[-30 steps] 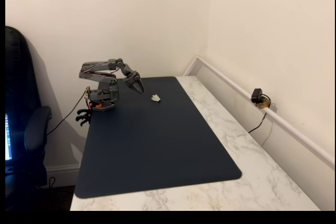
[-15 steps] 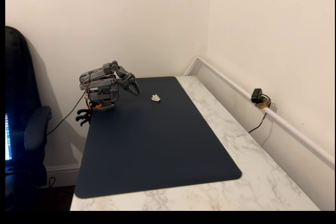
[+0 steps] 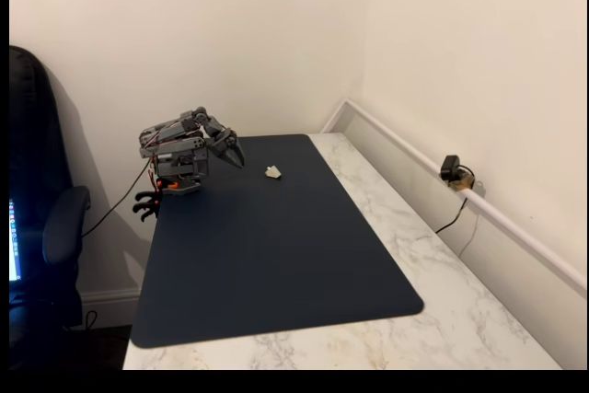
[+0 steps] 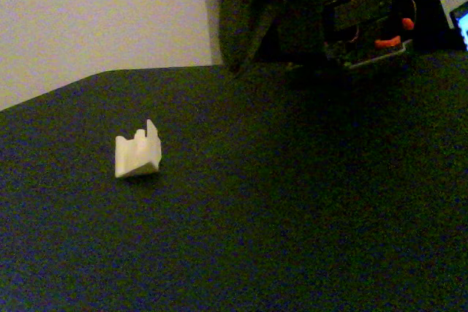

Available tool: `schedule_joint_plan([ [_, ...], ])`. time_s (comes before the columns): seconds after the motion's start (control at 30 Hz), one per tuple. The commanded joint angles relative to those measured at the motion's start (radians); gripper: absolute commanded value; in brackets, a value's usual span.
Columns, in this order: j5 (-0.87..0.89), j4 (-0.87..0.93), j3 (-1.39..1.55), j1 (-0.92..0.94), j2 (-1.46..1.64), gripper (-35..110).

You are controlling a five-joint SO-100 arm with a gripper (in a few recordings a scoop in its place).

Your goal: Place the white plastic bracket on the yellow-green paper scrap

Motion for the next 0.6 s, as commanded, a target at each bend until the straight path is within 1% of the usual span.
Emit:
schedule_joint_plan([
  [0.0, 0.046, 0.032, 0.008, 0.071, 0.031, 0],
  [0.1, 0.067, 0.031, 0.008, 0.097, 0.031, 0],
  [0.4, 0.034, 0.031, 0.008, 0.058, 0.031, 0],
  [0.57, -0.015, 0.035, 0.009, 0.005, 0.031, 0],
])
